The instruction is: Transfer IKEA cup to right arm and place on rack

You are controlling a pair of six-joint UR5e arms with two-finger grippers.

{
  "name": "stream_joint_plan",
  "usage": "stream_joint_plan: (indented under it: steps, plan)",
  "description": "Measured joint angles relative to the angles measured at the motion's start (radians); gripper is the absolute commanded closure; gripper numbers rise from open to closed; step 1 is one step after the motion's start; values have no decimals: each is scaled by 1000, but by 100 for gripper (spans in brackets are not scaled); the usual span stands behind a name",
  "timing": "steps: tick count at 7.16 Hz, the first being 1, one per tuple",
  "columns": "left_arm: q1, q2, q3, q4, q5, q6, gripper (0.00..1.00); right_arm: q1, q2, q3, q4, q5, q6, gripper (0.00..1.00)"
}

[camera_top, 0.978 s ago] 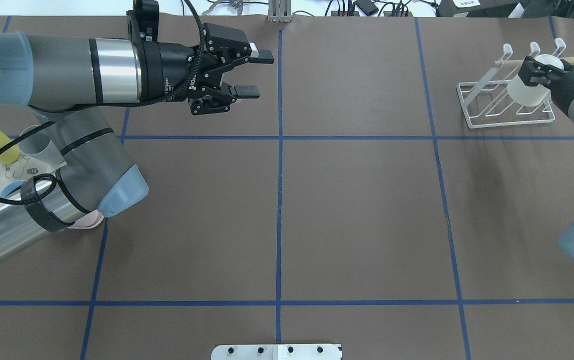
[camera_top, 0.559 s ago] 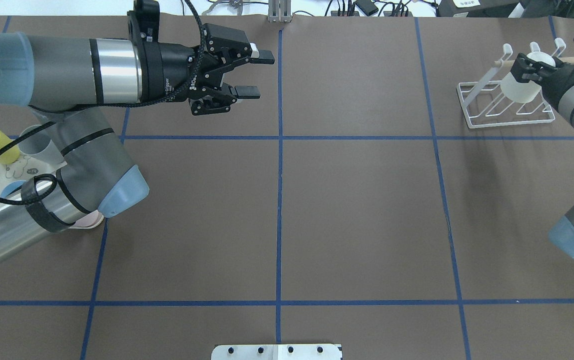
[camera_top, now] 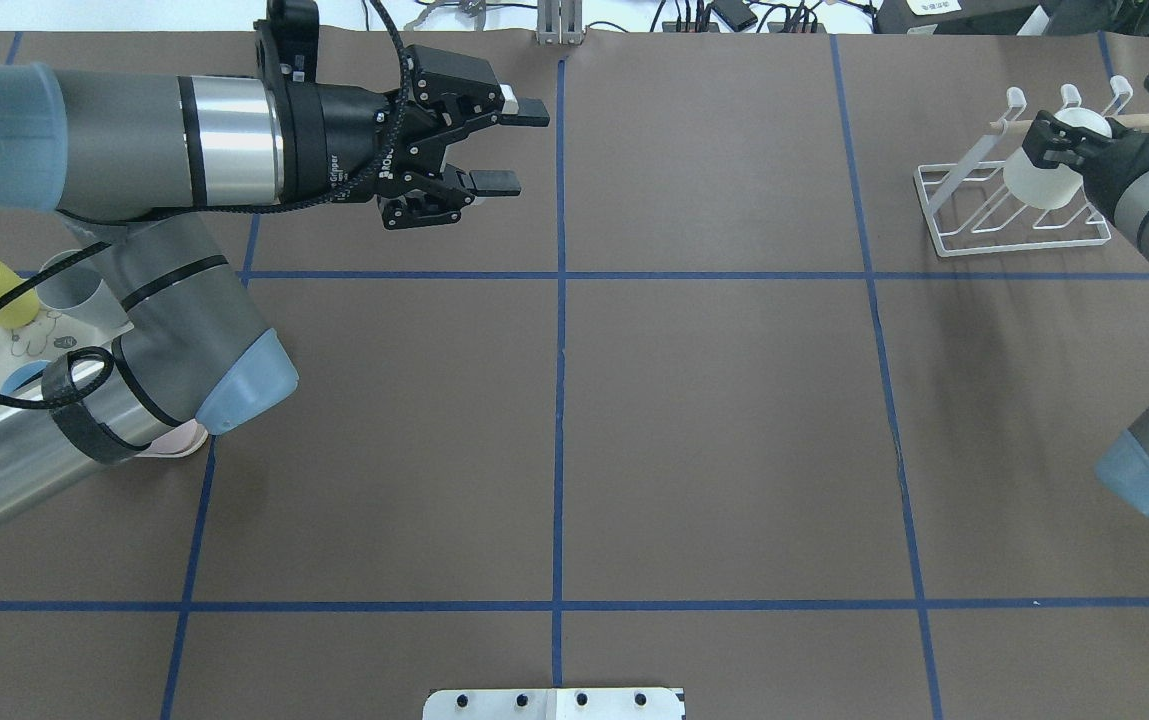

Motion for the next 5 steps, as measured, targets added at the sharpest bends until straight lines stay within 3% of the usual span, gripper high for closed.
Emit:
stream_joint_plan:
  steps: [1,4,5]
  plan:
    - [0,-1,0,0,0,0,26,-1,3,-5,0,0,4,73]
    - [0,-2,-1,0,0,0,26,-2,6,-38,0,1,6,56]
    - [0,-2,-2,0,0,0,26,-2,8,-41,0,1,8,35]
